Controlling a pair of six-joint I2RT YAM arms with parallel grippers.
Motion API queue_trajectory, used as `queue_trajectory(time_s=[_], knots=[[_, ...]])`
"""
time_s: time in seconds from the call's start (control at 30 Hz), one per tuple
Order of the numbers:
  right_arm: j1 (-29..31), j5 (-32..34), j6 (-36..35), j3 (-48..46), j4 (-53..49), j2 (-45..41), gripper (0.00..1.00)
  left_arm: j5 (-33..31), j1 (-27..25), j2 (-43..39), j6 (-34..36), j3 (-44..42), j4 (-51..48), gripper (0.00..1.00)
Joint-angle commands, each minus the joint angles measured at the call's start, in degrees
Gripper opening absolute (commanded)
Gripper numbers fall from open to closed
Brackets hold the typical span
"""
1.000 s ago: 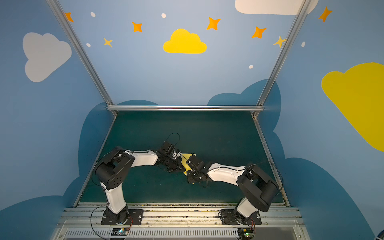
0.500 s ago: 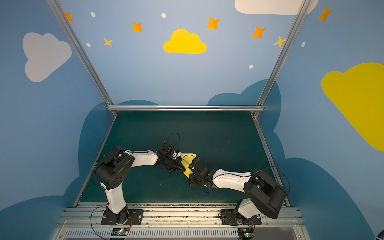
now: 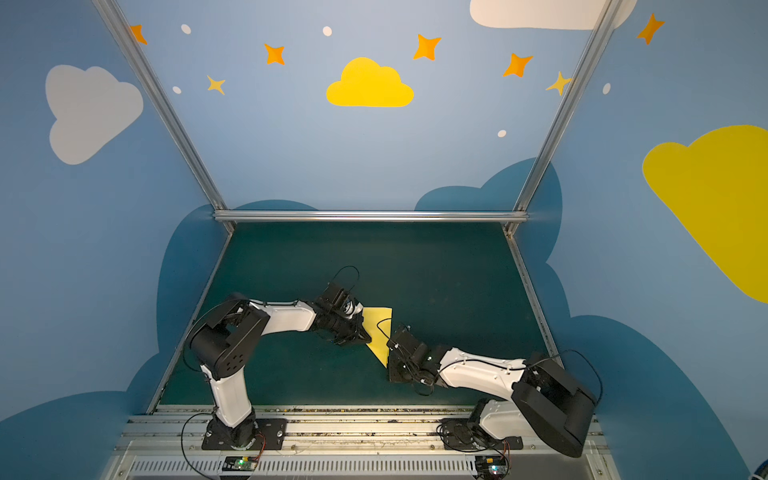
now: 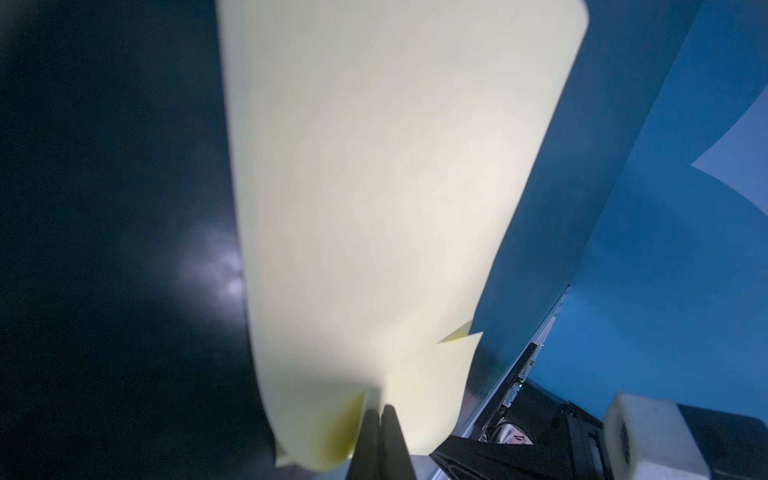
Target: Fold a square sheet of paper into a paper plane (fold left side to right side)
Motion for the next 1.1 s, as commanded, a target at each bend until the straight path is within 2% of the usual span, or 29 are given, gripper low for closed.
queue_trajectory(time_s=[0.0, 0.13, 0.57, 0.8, 1.07], knots=[[0.28, 1.13, -0.10, 0.52, -13.07, -1.35, 0.00, -5.68, 0.21, 0.82, -0.64, -1.88, -1.87, 0.04], [0.16, 1.35, -1.75, 5.11, -13.73, -0.79, 0.00, -6.16, 0.20, 0.56, -0.86, -1.98, -1.95, 0.04], [-0.72, 1.19, -5.60, 16.46, -8.66, 10.56, 0.00, -6.32, 0.25, 0.21, -0.83, -1.98, -2.40, 0.04], [-1.29, 0.69, -5.70, 16.21, -6.01, 15.31, 0.00, -6.32, 0.21, 0.11, -0.95, -1.72, -2.55, 0.04], [-2.17, -0.01, -4.69, 11.46, -3.85, 15.92, 0.00, -5.13, 0.76, -0.67, 1.44, 2.14, -5.54, 0.04]])
